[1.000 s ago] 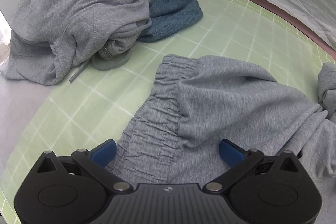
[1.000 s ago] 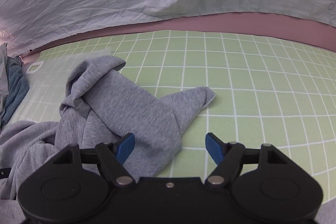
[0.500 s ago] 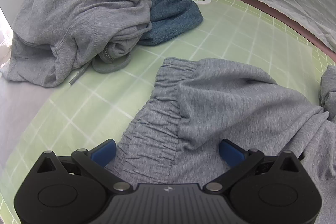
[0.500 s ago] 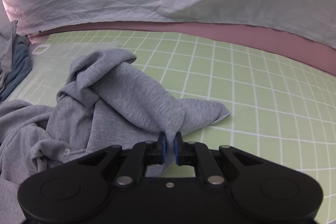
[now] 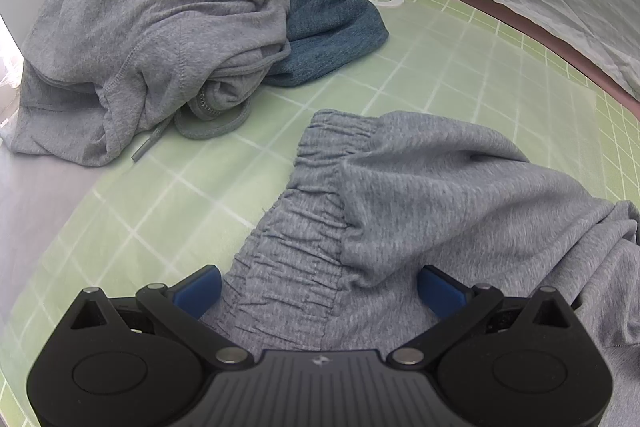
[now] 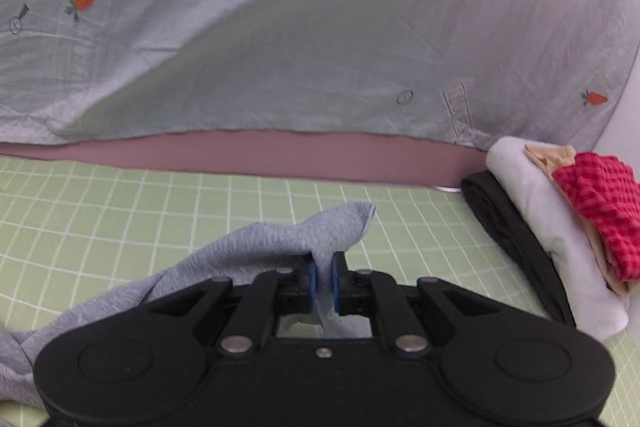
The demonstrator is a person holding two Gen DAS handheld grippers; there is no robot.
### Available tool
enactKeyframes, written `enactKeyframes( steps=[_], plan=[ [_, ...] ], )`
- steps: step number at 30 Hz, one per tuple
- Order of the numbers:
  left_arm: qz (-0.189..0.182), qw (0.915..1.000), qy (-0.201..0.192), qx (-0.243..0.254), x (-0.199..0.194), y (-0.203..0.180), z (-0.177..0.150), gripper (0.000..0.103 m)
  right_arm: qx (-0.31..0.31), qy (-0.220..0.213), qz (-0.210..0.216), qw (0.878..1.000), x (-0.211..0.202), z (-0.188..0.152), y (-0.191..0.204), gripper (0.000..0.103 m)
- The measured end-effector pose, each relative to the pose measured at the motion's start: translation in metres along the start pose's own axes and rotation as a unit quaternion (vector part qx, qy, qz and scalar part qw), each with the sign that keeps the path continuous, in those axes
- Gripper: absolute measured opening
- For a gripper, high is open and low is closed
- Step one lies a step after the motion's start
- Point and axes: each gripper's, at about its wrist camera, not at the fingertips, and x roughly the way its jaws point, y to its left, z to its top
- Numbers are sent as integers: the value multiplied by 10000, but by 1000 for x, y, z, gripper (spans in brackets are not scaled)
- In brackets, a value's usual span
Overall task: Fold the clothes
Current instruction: 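Grasp the sweatpants waistband with the left gripper while the right gripper holds the leg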
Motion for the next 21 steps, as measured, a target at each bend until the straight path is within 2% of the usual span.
enactKeyframes(
  steps=[3,6,10,14,16,18,19,20,21],
  plan=[
    [53,10000,65,-20,2,1,6,103,174,242,-63,9995,5,-13,-15,8],
    [283,9996,-46,-32,2,4,15,103,335,174,-258,9990,4,-10,-31,8],
    [57,9999,-118,-65,3,7,33,103,710,-30,-611,9956,-1,-1,-54,8],
    [12,9999,-104,81,11,-3,47,102,836,347,-676,9936,19,-7,-67,8],
    [-69,9999,-97,118,14,-8,50,97,990,428,-602,9923,20,-9,-71,8],
    [-143,9999,-81,43,17,-10,52,74,1029,448,-600,9919,19,-10,-74,8],
    [-159,9998,-113,10,17,-12,53,69,1040,455,-608,9917,19,-11,-76,8],
    [-194,9997,-165,13,16,-14,55,52,1057,455,-627,9914,20,-11,-77,8],
    [-260,9995,-184,41,15,-16,57,44,1071,454,-641,9911,20,-10,-79,8]
  ],
)
